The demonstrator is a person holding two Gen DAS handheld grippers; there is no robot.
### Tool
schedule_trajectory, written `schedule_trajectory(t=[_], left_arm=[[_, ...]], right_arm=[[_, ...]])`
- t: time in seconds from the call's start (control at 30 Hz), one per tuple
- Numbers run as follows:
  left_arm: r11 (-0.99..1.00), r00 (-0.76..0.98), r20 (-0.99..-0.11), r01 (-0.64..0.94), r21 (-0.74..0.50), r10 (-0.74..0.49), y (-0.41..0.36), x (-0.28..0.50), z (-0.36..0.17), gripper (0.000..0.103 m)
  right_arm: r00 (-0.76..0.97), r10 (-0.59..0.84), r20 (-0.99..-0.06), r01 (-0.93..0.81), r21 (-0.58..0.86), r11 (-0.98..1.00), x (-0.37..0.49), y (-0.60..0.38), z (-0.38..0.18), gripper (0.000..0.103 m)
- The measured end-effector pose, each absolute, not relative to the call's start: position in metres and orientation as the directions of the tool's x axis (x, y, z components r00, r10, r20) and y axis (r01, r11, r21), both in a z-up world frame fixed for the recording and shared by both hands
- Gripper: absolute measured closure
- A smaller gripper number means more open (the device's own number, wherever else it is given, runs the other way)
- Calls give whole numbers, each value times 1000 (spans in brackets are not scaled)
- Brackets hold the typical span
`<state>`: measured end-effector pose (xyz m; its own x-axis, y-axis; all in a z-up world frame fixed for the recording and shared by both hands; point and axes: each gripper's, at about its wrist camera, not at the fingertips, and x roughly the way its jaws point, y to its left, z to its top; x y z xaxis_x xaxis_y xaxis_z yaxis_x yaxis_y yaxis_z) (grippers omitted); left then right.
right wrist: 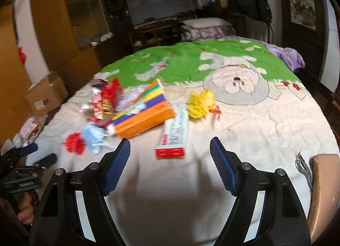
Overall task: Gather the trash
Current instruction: 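Move both tools back over the bed toward the remaining trash, then grasp the red mesh bundle with the left tool while the right tool grasps the white medicine box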
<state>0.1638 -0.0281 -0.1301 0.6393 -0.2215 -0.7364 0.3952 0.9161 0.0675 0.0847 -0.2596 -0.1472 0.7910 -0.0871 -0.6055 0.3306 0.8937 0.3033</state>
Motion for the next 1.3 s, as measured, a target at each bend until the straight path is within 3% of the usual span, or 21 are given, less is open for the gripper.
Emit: schedule_trajectory(t=[0.2,0.6,1.3], left_arm=[[910,582,-770,415,5,-262,-29,190,-147,6],[905,512,-812,422,-46,-280,-58,233,-185,6],[913,552,-764,392,-115,-333,-41,223,-180,10]], right_arm=[[767,-166,-620,407,272,872,90,-266,-170,23],[759,-74,-647,391,361,847,96,-277,-186,23],[756,-75,-651,393,360,846,98,-276,-190,23]])
